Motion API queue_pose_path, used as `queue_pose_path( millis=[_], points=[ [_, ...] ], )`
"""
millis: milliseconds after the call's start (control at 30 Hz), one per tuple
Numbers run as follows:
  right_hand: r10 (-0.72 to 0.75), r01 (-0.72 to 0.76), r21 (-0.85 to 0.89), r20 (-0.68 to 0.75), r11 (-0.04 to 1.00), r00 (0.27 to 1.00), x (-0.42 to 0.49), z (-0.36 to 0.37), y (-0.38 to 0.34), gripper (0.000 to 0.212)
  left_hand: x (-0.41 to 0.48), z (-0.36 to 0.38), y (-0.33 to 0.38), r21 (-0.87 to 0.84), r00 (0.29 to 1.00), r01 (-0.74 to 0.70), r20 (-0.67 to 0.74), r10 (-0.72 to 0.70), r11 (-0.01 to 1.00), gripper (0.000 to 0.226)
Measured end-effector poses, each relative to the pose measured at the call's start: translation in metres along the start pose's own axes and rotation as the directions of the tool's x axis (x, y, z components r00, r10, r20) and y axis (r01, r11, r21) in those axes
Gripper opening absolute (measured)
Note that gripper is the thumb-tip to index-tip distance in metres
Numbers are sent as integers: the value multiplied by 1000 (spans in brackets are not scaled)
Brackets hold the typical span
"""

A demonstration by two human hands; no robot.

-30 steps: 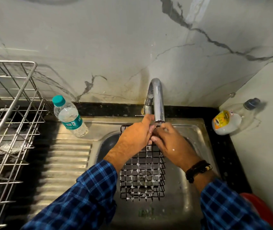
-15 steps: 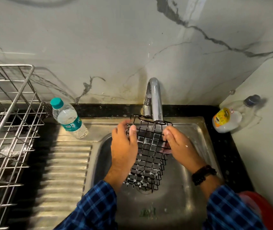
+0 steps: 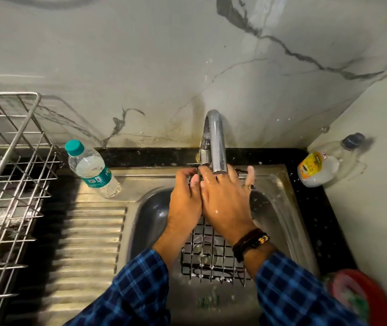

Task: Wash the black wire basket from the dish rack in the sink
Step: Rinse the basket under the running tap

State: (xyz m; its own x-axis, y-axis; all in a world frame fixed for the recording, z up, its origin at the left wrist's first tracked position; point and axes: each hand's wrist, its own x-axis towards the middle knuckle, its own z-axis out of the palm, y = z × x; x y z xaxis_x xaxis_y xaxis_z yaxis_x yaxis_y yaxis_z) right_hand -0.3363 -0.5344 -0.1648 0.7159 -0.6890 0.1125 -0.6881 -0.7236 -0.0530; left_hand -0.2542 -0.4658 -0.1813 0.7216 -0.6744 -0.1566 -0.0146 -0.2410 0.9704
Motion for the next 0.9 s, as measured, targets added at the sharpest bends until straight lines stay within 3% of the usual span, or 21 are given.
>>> queue_pose_path(
  millis=[67, 133, 267, 333, 433, 533, 567, 633, 667, 767, 833, 900],
  points=[
    [-46, 43, 66, 47, 997, 998, 9, -6, 10, 43, -13, 0, -3, -84, 1000, 7, 28, -5, 996, 16],
    [-7, -8, 153, 98, 988, 995, 17, -9, 23, 42, -25, 1, -8, -78, 999, -11, 50, 15, 997, 15],
    [-122, 57, 384, 145, 922, 982, 11, -8, 34, 38, -27, 0, -16, -108, 999, -10, -43, 6, 994, 16],
    [-184, 118, 395, 133, 911, 974, 5, -12, 36, 39, -28, -2, -16, -165, 998, -14, -69, 3, 986, 15],
    [-181, 148, 306, 83, 941, 980, 3, -15, 36, 42, -29, -1, -14, -112, 997, -74, -40, 70, 991, 16],
    [-114, 79, 297, 102, 952, 988, 6, -16, 34, 40, -24, 2, -16, 28, 997, -81, 15, 81, 996, 23],
    [-86, 41, 304, 135, 952, 987, 8, -16, 35, 39, -21, 3, -19, 183, 993, -114, 25, 112, 976, 29],
    [-7, -64, 360, 193, 931, 981, 13, -19, 37, 39, -19, 0, -24, 591, 977, -196, 52, 206, 782, 43],
    [38, -130, 420, 221, 898, 975, 17, -21, 39, 41, -18, -3, -26, 648, 978, -199, 80, 195, 735, 45],
    [162, -325, 625, 305, 710, 939, 23, -22, 49, 49, -7, -15, -22, 545, 976, -187, 196, 93, 817, 45],
    [227, -451, 686, 396, 571, 890, 20, -21, 52, 58, 4, -24, -16, 648, 951, -289, 278, 134, 705, 46],
    [313, -540, 673, 440, 506, 842, 17, -17, 51, 57, 13, -29, -8, 691, 935, -340, 320, 151, 638, 41]
  ],
)
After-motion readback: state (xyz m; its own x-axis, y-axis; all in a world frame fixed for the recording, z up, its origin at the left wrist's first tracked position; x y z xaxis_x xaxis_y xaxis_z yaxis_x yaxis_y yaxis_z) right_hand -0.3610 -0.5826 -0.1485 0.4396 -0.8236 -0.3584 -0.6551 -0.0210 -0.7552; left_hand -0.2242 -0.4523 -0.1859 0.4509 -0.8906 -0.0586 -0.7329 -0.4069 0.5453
